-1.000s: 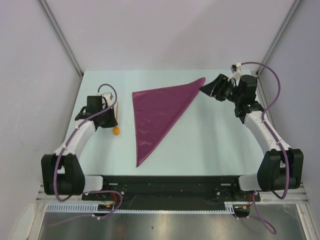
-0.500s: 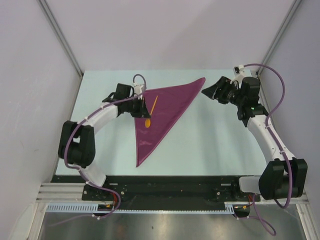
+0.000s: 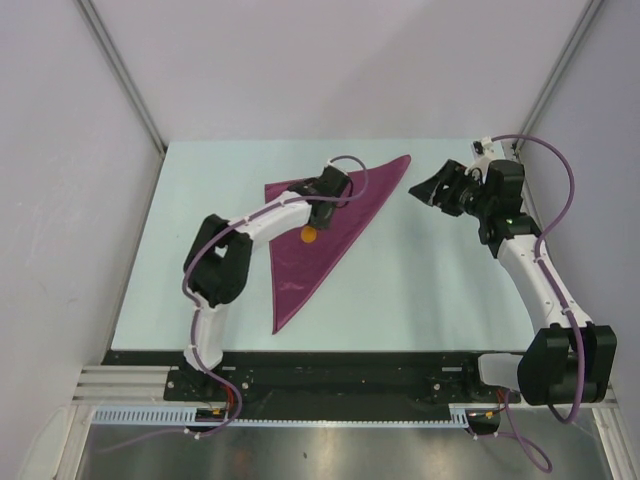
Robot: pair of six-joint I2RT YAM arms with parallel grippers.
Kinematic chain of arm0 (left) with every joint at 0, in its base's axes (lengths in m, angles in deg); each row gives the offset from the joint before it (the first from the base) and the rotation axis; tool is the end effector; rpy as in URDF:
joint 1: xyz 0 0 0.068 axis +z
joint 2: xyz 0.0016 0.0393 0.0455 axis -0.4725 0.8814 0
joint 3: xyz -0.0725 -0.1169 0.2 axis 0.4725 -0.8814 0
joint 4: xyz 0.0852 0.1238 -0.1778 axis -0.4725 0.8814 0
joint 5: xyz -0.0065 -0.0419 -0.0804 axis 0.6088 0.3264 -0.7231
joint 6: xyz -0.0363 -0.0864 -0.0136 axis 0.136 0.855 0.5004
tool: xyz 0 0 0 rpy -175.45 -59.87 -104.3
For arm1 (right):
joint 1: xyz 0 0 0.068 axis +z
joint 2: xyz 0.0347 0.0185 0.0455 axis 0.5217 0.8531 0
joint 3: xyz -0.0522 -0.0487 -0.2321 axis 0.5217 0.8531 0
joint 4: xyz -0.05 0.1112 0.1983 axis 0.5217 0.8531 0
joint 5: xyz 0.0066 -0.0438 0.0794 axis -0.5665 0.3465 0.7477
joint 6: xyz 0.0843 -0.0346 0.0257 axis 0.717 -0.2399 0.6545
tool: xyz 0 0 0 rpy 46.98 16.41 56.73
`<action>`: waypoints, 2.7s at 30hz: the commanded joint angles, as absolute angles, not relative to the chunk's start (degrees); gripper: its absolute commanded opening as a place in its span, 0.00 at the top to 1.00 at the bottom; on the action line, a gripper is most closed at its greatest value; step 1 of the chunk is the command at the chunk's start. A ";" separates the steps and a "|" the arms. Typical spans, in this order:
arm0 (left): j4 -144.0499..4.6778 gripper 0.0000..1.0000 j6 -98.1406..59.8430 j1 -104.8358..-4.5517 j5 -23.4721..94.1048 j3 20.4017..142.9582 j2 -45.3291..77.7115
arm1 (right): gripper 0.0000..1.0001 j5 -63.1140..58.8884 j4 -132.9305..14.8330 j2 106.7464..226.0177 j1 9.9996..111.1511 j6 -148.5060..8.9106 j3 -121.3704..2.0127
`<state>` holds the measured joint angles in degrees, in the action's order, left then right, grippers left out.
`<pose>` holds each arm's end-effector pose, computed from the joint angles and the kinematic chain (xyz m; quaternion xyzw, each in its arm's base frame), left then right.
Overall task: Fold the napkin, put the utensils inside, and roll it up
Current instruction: Place the spoon on the napkin, then fold the napkin at the center of the board.
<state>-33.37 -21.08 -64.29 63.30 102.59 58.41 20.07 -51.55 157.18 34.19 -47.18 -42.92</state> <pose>0.3628 -0.2286 0.1532 0.1721 0.9342 0.0489 0.3085 0.3056 0.0572 0.2917 0.0423 0.8089 0.3554 0.4664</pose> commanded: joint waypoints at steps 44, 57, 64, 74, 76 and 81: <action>-31.28 0.54 -24.57 -70.65 62.30 117.09 68.23 | 0.32 22.50 -50.77 158.07 31.89 -48.22 -40.21; -40.15 0.42 -18.78 -64.06 46.40 108.13 58.31 | 0.32 19.69 -53.57 167.20 31.98 -49.98 -42.05; -40.69 0.20 -17.55 -56.50 38.23 99.17 44.51 | 0.36 20.48 -58.76 184.16 31.98 -50.07 -51.97; -42.71 0.12 -20.71 -45.43 32.06 85.10 30.62 | 0.38 22.15 -63.51 210.44 30.32 -44.63 -74.56; -43.50 0.12 -21.23 -43.76 31.71 83.70 29.56 | 0.39 22.06 -63.34 215.17 29.78 -43.40 -79.57; -44.55 0.11 -21.33 -41.03 29.43 83.08 29.47 | 0.40 20.83 -61.14 222.93 29.08 -42.78 -89.67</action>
<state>-41.61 -20.07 -42.89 32.83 83.49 31.85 21.29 -60.75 218.99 30.02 -44.27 -82.32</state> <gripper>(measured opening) 0.886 0.599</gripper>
